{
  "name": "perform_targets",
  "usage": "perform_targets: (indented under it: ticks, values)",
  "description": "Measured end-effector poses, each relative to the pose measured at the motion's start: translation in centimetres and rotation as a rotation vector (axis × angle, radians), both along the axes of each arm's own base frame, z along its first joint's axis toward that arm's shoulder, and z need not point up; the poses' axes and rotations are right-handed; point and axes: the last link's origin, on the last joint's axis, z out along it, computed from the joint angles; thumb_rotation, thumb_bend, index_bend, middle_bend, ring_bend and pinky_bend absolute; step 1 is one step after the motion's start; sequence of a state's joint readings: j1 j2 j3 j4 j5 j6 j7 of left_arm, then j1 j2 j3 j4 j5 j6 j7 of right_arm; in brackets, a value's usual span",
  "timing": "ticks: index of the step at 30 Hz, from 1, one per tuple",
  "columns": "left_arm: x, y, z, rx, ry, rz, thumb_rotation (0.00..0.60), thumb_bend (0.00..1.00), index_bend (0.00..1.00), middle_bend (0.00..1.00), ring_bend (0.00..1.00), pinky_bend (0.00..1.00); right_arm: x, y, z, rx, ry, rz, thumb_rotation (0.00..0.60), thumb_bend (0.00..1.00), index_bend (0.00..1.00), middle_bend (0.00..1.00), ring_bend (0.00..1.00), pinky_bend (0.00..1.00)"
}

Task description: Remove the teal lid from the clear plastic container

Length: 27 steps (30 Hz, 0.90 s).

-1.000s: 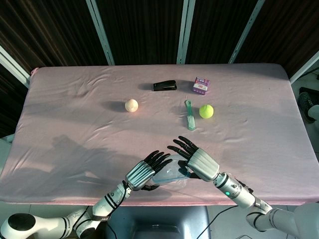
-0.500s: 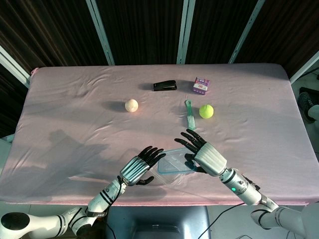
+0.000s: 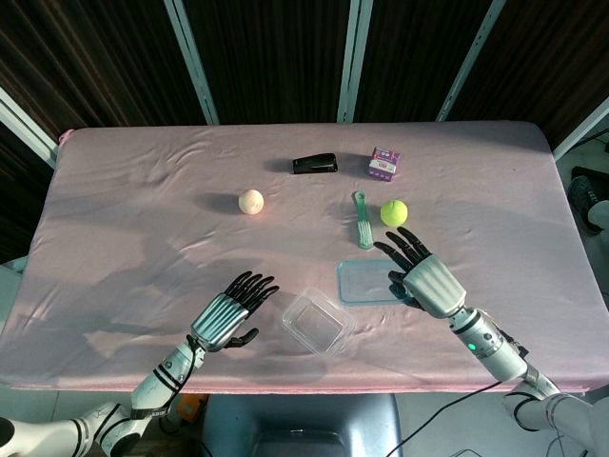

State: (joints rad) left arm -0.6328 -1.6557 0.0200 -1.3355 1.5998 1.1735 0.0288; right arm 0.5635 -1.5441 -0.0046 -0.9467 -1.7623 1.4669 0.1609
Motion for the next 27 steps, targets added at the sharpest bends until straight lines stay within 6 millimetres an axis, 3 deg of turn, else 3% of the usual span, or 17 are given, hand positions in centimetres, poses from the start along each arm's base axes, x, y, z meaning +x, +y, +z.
perform_targets:
  ticks: [4,7,10,12,14,16,20,27]
  values:
    - [-1.6,0.0,1.2,0.027,-0.001,0.036,0.600,0.32,0.00,0.00,0.00,0.00,-1.4,-0.4,-1.0,0.004,0.045,-0.046,0.600,0.57,0.86,0.26,0.08,0.13]
    - [-2.5,0.0,1.6,0.028,0.001,0.063,0.600,0.32,0.00,0.00,0.00,0.00,-2.1,-0.6,-2.2,0.017,0.082,-0.079,0.600,0.57,0.78,0.26,0.08,0.13]
    - [-3.3,0.0,1.9,0.026,0.001,0.092,0.600,0.32,0.00,0.00,0.00,0.00,-2.4,-0.6,-3.4,0.040,0.113,-0.105,0.600,0.57,0.59,0.24,0.07,0.11]
    - [-3.9,0.0,2.2,0.031,0.002,0.109,0.600,0.32,0.00,0.00,0.00,0.00,-2.6,-0.6,-3.9,0.057,0.130,-0.117,0.600,0.53,0.40,0.19,0.03,0.06]
    - [-4.3,0.0,2.6,0.037,0.000,0.119,0.600,0.32,0.00,0.00,0.00,0.00,-2.9,-0.6,-4.4,0.075,0.154,-0.138,0.600,0.40,0.14,0.11,0.00,0.01]
    - [-4.7,-0.1,3.1,0.048,0.002,0.122,0.600,0.32,0.00,0.00,0.00,0.00,-3.1,-0.4,-4.6,0.096,0.176,-0.165,0.600,0.29,0.02,0.05,0.00,0.00]
    - [-5.5,-0.5,4.6,0.084,-0.010,0.132,0.600,0.32,0.00,0.00,0.00,0.00,-3.4,0.2,-4.3,0.123,0.197,-0.199,0.600,0.17,0.00,0.00,0.00,0.00]
    - [-7.8,-2.3,8.5,0.134,-0.049,0.203,0.600,0.32,0.00,0.00,0.00,0.00,-4.0,2.3,-2.0,0.155,0.246,-0.279,0.600,0.13,0.00,0.00,0.00,0.00]
